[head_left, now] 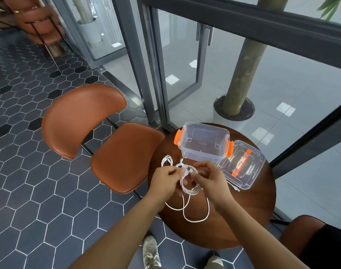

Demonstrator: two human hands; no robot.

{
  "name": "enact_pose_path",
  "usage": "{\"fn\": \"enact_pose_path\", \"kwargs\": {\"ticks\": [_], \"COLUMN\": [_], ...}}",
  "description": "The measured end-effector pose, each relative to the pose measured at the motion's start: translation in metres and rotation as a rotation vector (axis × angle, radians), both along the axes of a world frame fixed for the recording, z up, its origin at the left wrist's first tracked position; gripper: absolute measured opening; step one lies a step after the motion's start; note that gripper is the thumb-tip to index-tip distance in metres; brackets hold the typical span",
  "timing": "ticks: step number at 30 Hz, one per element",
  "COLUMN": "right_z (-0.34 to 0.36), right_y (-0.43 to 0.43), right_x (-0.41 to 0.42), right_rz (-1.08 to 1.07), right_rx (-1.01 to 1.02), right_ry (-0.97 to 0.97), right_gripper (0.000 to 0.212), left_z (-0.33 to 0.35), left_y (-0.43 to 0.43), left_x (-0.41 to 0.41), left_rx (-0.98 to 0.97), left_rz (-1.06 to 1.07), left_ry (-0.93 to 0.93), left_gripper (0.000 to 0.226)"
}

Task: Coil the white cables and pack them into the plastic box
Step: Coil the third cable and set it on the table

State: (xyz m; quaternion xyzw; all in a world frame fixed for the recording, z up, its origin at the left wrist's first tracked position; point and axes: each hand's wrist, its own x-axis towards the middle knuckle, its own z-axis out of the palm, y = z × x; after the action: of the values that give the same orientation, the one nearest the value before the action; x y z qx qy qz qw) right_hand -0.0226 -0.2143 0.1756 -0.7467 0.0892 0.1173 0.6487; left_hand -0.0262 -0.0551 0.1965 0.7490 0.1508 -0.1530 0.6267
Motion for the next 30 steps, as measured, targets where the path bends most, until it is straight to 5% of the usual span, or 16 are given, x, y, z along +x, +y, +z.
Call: {"fn": "enact_pose_path", "kwargs": {"ticks": [10, 16, 20, 30], "right_z": [-0.012, -0.010, -0.014, -0.040], "right_y": [0.008, 0.003, 0.003, 0.024], "right_x": [-0.002, -0.001, -0.003, 0.013], "right_rz": [-0.010, 0.006, 0.047, 0.081], "right_rx": [-0.097, 0.019, 0.030, -0.091], "right_ry": [0.020, 0.075, 0.108, 0.188], "right_gripper": [0.016, 0.021, 0.031, 0.015], "left_z": [-0.003, -0.004, -0.012, -0.051], "left_y": [0.012, 0.009, 0.016, 0.038], "left_x": [0.008, -0.001, -0.002, -0.003], "left_rx": [0.105, -0.086, -0.070, -0.051], "left_rz": [-0.177, -0.072, -0.026, 0.118], "left_ry": [0.005, 0.098, 0.114, 0.209], "left_gripper": [0.020, 0.015, 0.017, 0.022]}}
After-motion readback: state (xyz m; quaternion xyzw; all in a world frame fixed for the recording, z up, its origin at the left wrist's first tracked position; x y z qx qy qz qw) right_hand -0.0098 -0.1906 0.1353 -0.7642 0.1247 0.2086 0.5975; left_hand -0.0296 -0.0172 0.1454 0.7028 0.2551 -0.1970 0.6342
